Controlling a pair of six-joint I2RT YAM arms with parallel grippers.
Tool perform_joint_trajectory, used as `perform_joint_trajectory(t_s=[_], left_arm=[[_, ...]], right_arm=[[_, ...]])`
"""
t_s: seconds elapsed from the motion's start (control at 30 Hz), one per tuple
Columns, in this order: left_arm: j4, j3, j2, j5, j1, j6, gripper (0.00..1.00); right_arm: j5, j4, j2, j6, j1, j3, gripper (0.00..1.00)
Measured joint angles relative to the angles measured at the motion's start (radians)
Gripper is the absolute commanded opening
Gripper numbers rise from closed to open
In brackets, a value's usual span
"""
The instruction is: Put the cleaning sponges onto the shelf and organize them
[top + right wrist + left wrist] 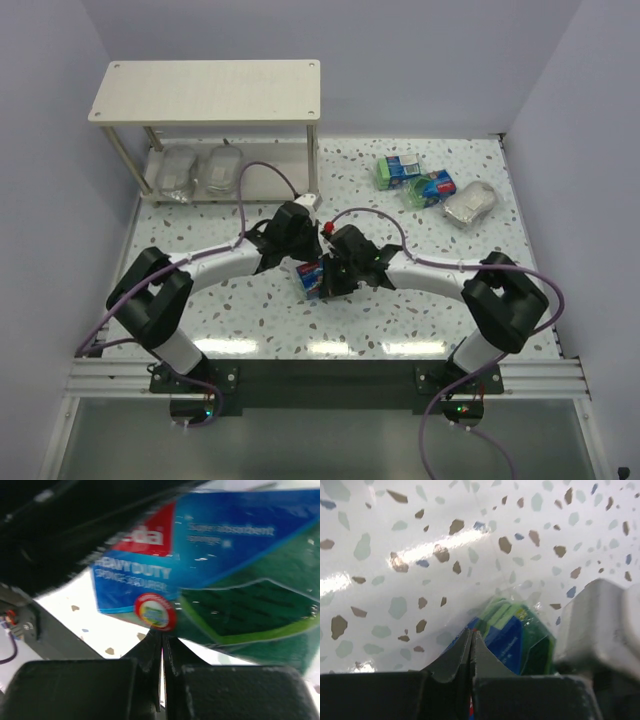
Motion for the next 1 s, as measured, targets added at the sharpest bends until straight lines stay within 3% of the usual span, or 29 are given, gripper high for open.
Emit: perform_joint_trajectory(t_s=[0.27, 0.3, 0.33, 0.4, 0.43, 0.5, 0.63, 0.8, 1.0], left_arm=[[-0.032, -0.025, -0.13, -0.024, 0.055, -0.021, 0.38], [-0.047, -0.037, -0.166, -0.029, 0.064, -0.028, 0.42], [-0.054, -0.048, -0.195, -0.032, 0.069, -0.034, 0.46], [-0.062, -0.078, -0.262, -0.034, 0.074, -0.053, 0.56], [-0.064, -0.101, -0.298, -0.029, 0.074, -0.072, 0.6], [-0.068, -0.147, -0.343, -0.006, 0.074, -0.11, 0.61], [-0.036, -0.262, -0.373, 0.06, 0.074, -0.204, 0.63], [0.048, -0.423, -0.373, 0.135, 0.073, -0.34, 0.63], [0.174, -0.428, -0.319, 0.153, 0.073, -0.41, 0.62]], right_arm=[[0.055, -0.023, -0.08, 0.013, 0.006, 0.0, 0.01], [0.072, -0.042, -0.102, 0.013, 0.006, 0.0, 0.07], [0.092, -0.064, -0.126, 0.012, 0.005, 0.0, 0.21], [0.121, -0.098, -0.172, 0.013, 0.005, -0.002, 0.32], [0.139, -0.119, -0.203, 0.014, 0.005, -0.003, 0.42], [0.157, -0.144, -0.245, 0.013, 0.002, -0.008, 0.55], [0.193, -0.187, -0.291, 0.016, 0.002, -0.026, 0.66], [0.224, -0.231, -0.31, 0.016, 0.0, -0.035, 0.68], [0.244, -0.242, -0.327, 0.016, -0.005, -0.037, 0.67]])
